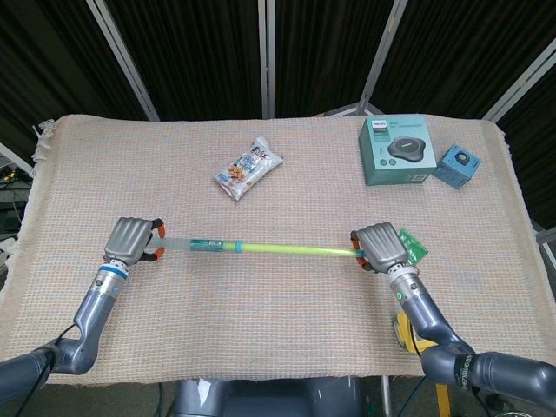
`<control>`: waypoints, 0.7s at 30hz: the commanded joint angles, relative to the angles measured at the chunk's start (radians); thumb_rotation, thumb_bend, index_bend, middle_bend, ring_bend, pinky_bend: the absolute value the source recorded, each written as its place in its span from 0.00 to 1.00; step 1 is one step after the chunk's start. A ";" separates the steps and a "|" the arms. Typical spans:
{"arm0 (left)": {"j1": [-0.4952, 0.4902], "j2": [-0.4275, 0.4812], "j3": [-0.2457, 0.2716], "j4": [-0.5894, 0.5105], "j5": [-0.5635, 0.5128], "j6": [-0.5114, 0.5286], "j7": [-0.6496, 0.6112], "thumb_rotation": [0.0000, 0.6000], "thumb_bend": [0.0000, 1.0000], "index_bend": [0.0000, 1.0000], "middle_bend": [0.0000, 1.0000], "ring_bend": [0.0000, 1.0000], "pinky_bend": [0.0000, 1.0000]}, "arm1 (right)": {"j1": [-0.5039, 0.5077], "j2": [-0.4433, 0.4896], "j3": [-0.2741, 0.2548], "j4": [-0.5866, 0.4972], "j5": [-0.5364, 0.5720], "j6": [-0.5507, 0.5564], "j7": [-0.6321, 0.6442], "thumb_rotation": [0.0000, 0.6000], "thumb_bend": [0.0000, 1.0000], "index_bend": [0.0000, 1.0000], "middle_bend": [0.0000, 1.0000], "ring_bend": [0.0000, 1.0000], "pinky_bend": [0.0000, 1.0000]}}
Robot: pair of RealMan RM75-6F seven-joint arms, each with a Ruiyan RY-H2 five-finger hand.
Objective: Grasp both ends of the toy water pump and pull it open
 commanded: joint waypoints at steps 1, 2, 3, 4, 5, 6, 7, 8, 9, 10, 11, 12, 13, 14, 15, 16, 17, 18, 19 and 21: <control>0.012 0.007 0.006 0.019 0.011 0.000 -0.027 1.00 0.44 0.72 0.94 0.88 1.00 | -0.001 0.000 0.000 0.001 0.001 -0.002 0.003 1.00 0.43 0.67 1.00 1.00 1.00; 0.015 0.008 0.006 0.025 0.012 0.001 -0.034 1.00 0.44 0.72 0.94 0.88 1.00 | -0.001 -0.001 0.000 0.002 0.000 -0.003 0.004 1.00 0.43 0.67 1.00 1.00 1.00; 0.017 0.009 0.006 0.030 0.014 0.001 -0.040 1.00 0.44 0.72 0.94 0.88 1.00 | -0.002 -0.001 0.000 0.002 -0.001 -0.004 0.004 1.00 0.43 0.67 1.00 1.00 1.00; 0.019 0.009 0.006 0.036 0.015 0.001 -0.045 1.00 0.44 0.72 0.94 0.88 1.00 | -0.002 -0.002 0.000 0.002 -0.002 -0.003 0.004 1.00 0.43 0.67 1.00 1.00 1.00; 0.020 0.010 0.006 0.041 0.017 0.002 -0.049 1.00 0.44 0.72 0.94 0.88 1.00 | -0.002 -0.002 -0.001 0.002 -0.004 -0.003 0.004 1.00 0.43 0.67 1.00 1.00 1.00; 0.022 0.010 0.006 0.045 0.018 0.001 -0.052 1.00 0.44 0.72 0.94 0.88 1.00 | -0.003 -0.003 -0.001 0.002 -0.005 -0.003 0.004 1.00 0.43 0.67 1.00 1.00 1.00; 0.023 0.011 0.006 0.049 0.019 0.000 -0.056 1.00 0.44 0.72 0.94 0.88 1.00 | -0.003 -0.004 0.000 0.002 -0.006 -0.003 0.003 1.00 0.43 0.66 1.00 1.00 1.00; 0.024 0.011 0.007 0.053 0.020 -0.001 -0.059 1.00 0.44 0.72 0.94 0.88 1.00 | -0.003 -0.005 0.000 0.002 -0.007 -0.003 0.003 1.00 0.43 0.66 1.00 1.00 1.00; 0.025 0.011 0.007 0.055 0.022 -0.002 -0.063 1.00 0.44 0.72 0.94 0.88 1.00 | -0.002 -0.006 0.000 0.003 -0.008 -0.003 0.003 1.00 0.43 0.66 1.00 1.00 1.00; 0.026 0.011 0.007 0.057 0.024 -0.003 -0.069 1.00 0.44 0.71 0.94 0.88 1.00 | -0.002 -0.010 0.001 0.003 -0.008 -0.003 0.003 1.00 0.43 0.66 1.00 1.00 1.00; 0.027 0.011 0.008 0.058 0.028 -0.004 -0.074 1.00 0.44 0.70 0.94 0.88 1.00 | -0.002 -0.014 0.001 0.005 -0.009 -0.003 0.004 1.00 0.43 0.65 1.00 1.00 1.00; 0.027 0.011 0.009 0.059 0.032 -0.006 -0.079 1.00 0.44 0.69 0.94 0.88 1.00 | -0.002 -0.017 0.001 0.007 -0.011 -0.004 0.005 1.00 0.43 0.63 1.00 1.00 1.00; 0.027 0.012 0.012 0.059 0.037 -0.011 -0.085 1.00 0.44 0.65 0.94 0.88 1.00 | -0.002 -0.020 0.000 0.010 -0.014 -0.005 0.005 1.00 0.40 0.57 1.00 1.00 1.00; 0.026 0.013 0.013 0.059 0.040 -0.014 -0.089 1.00 0.43 0.56 0.94 0.88 1.00 | -0.002 -0.022 -0.002 0.013 -0.016 -0.005 0.004 1.00 0.36 0.50 1.00 1.00 1.00; 0.026 0.015 0.015 0.060 0.043 -0.020 -0.094 1.00 0.43 0.48 0.94 0.88 1.00 | -0.002 -0.024 -0.004 0.016 -0.017 -0.005 0.001 1.00 0.25 0.37 1.00 1.00 1.00; 0.026 0.017 0.017 0.059 0.046 -0.026 -0.099 1.00 0.40 0.31 0.93 0.88 1.00 | -0.002 -0.025 -0.006 0.018 -0.018 -0.005 -0.003 1.00 0.13 0.22 1.00 1.00 1.00; 0.026 0.019 0.018 0.058 0.048 -0.030 -0.105 1.00 0.35 0.16 0.92 0.87 1.00 | -0.003 -0.027 -0.007 0.021 -0.019 -0.004 -0.007 1.00 0.07 0.13 1.00 1.00 1.00; 0.026 0.020 0.019 0.057 0.050 -0.031 -0.108 1.00 0.30 0.08 0.90 0.86 1.00 | -0.003 -0.028 -0.008 0.023 -0.018 -0.002 -0.009 1.00 0.01 0.05 0.99 1.00 1.00; 0.027 0.022 0.019 0.057 0.053 -0.030 -0.111 1.00 0.20 0.02 0.87 0.84 1.00 | -0.004 -0.029 -0.008 0.025 -0.018 -0.001 -0.011 1.00 0.00 0.01 0.98 1.00 1.00; 0.032 0.027 0.020 0.051 0.060 -0.023 -0.121 1.00 0.08 0.00 0.79 0.80 0.98 | -0.008 -0.030 -0.009 0.026 -0.019 0.003 -0.010 1.00 0.00 0.00 0.94 1.00 1.00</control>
